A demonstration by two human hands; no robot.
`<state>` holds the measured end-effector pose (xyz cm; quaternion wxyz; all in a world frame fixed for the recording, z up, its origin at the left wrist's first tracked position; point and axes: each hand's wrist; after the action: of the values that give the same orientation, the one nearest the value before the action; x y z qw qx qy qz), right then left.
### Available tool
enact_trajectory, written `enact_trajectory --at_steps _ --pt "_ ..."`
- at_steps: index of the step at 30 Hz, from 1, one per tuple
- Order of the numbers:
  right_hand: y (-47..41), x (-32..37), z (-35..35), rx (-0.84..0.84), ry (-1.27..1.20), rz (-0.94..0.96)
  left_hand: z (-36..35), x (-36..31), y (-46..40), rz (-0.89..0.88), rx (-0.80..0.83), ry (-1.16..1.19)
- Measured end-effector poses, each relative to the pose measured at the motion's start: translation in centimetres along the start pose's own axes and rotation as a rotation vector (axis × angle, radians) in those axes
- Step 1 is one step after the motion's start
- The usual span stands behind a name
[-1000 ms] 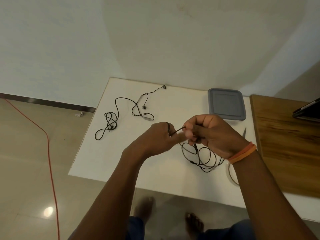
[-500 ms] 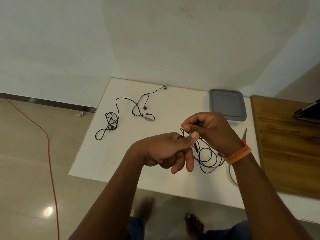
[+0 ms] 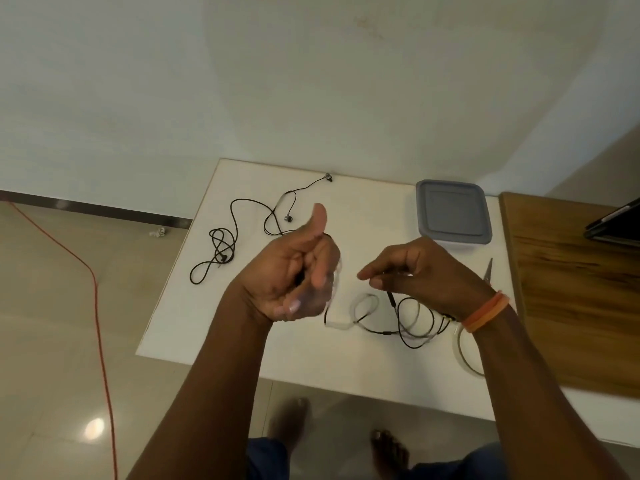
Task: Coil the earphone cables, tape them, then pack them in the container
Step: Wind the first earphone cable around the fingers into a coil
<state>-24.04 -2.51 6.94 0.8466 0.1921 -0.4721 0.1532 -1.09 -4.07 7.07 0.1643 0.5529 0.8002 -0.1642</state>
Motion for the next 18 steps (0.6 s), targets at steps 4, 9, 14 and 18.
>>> enact_trajectory --at_steps 4,9,14,18 --pt "-0.6 0.8 -0.9 -0.144 -0.193 -0.072 0.2 -0.4 0.4 -0.013 -0.058 -0.006" --pt "-1.4 2.7 -2.9 -0.117 -0.662 -0.036 0.5 0.1 -0.2 0.029 -0.069 0.127" --pt "-1.6 3.2 -4.4 -0.111 -0.576 0.003 0.1 -0.1 -0.1 0.029 -0.054 0.169" --pt "-1.3 3.0 -3.5 -0.122 -0.563 -0.043 0.4 0.1 -0.3 0.027 -0.073 0.146"
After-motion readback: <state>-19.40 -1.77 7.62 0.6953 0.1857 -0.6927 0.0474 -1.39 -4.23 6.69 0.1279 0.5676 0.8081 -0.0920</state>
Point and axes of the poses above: each hand's wrist, its own y-axis away from the middle knuckle, its own z-axis out of the back of the hand, x = y × z, and after that the axes turned 2 degrees about y, right-handed
